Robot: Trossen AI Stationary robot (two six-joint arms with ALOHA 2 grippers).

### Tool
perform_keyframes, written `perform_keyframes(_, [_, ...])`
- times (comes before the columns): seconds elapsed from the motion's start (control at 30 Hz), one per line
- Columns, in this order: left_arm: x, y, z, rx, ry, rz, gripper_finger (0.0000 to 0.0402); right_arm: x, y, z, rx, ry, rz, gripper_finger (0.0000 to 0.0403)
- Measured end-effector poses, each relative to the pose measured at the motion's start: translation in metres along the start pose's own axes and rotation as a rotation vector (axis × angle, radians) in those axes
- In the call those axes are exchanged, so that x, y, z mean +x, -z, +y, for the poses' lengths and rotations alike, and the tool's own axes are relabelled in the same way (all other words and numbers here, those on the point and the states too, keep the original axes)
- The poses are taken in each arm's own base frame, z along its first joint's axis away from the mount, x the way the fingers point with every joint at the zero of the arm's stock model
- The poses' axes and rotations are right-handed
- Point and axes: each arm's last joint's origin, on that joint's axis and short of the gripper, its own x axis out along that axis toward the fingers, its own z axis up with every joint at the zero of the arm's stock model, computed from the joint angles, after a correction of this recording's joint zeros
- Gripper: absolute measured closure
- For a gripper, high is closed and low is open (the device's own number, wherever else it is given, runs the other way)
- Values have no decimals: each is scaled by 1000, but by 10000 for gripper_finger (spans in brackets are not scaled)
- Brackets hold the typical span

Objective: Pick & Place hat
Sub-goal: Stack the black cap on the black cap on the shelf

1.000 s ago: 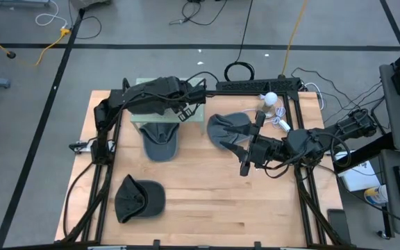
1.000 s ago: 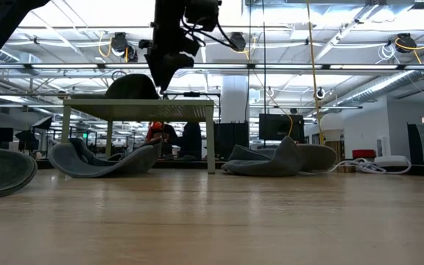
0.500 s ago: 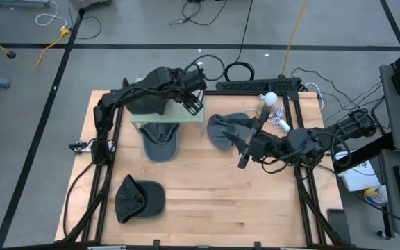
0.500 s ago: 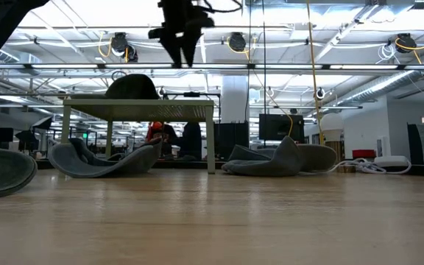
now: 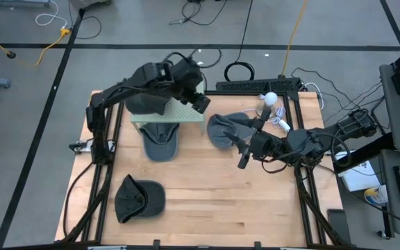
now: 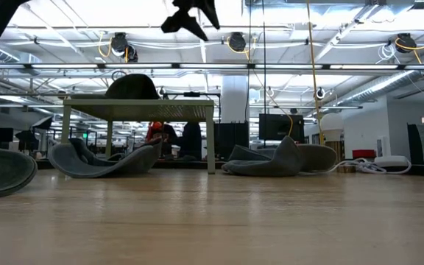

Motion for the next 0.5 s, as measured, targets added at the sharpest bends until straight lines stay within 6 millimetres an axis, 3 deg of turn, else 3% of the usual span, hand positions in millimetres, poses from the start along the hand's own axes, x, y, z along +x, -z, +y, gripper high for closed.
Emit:
perform_keyframes(0.17, [-17, 1, -5, 6, 39, -51, 213, 0, 4, 2, 101, -21, 29, 220])
perform_keyframes(0.37, [-56, 5, -25, 98, 165, -205, 213, 5, 19, 3, 144, -91, 111, 220])
perform_keyframes(0.5, [-78, 17, -41, 201, 173, -285, 213, 10, 21, 0, 209, -124, 110, 220])
